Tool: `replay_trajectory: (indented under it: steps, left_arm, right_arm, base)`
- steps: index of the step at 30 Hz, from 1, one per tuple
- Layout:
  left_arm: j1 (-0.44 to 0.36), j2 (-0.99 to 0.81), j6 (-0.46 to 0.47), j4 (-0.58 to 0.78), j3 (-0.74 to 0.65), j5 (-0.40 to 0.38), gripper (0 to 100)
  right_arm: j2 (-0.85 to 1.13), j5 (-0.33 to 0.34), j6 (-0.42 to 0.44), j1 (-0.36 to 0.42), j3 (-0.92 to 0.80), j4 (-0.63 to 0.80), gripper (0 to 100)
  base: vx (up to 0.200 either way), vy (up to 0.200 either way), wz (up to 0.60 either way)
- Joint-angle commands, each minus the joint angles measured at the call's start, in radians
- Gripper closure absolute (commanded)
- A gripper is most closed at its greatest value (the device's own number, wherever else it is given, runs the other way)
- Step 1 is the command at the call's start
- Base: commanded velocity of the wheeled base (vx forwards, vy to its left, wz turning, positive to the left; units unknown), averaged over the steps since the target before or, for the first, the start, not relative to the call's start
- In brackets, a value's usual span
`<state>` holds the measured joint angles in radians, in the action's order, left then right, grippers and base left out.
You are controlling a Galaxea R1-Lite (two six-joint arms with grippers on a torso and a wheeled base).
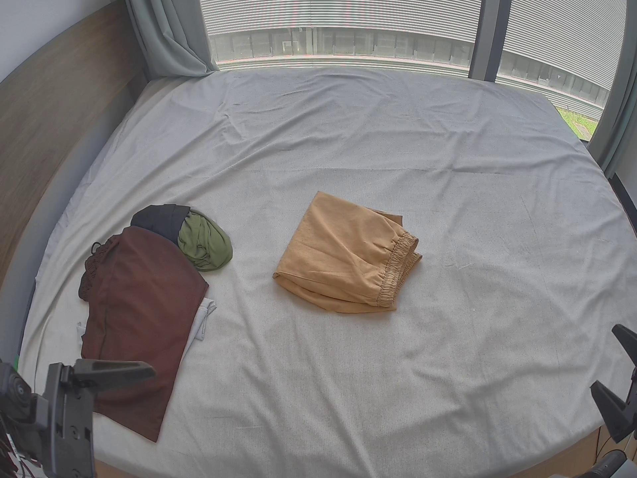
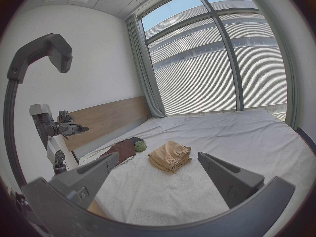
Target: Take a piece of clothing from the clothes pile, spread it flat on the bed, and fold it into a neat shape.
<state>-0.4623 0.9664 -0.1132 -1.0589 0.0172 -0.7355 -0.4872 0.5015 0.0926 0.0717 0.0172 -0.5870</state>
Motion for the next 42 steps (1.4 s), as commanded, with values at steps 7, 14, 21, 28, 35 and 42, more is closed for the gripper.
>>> replay_trajectory:
  steps: [7,14,21,28,35,42]
  left_arm:
    - [0.160,-0.564,-0.192,0.356,0.001,-0.004,0]
    - [0.304,-0.729,-0.218,0.427,0.004,-0.035,0]
    - [0.467,-0.930,-0.218,0.632,0.004,-0.038,0]
    - [0.470,-0.963,-0.201,0.682,-0.014,0.153,0]
    - [0.470,-0.963,0.001,0.861,-0.016,0.548,0]
    - [0.470,-0.963,0.099,0.995,-0.016,0.688,0]
  right_arm:
    - [0.438,-0.001,0.018,-0.059,-0.017,0.355,0]
    - [0.487,-0.202,-0.002,-0.066,-0.017,0.475,0]
    - [0.487,-0.374,-0.102,-0.066,-0.017,0.512,0]
    - [0.487,-0.492,-0.100,-0.067,-0.017,0.513,0]
    - [0.487,-0.443,-0.129,-0.067,-0.017,0.512,0]
    - [0.487,-0.416,-0.137,-0.067,-0.017,0.512,0]
  base:
    - [0.000,0.000,0.00]
    - [0.000,0.000,0.00]
    - [0.000,0.000,0.00]
    - [0.000,0.000,0.00]
    - [0.000,0.000,0.00]
    - [0.000,0.000,0.00]
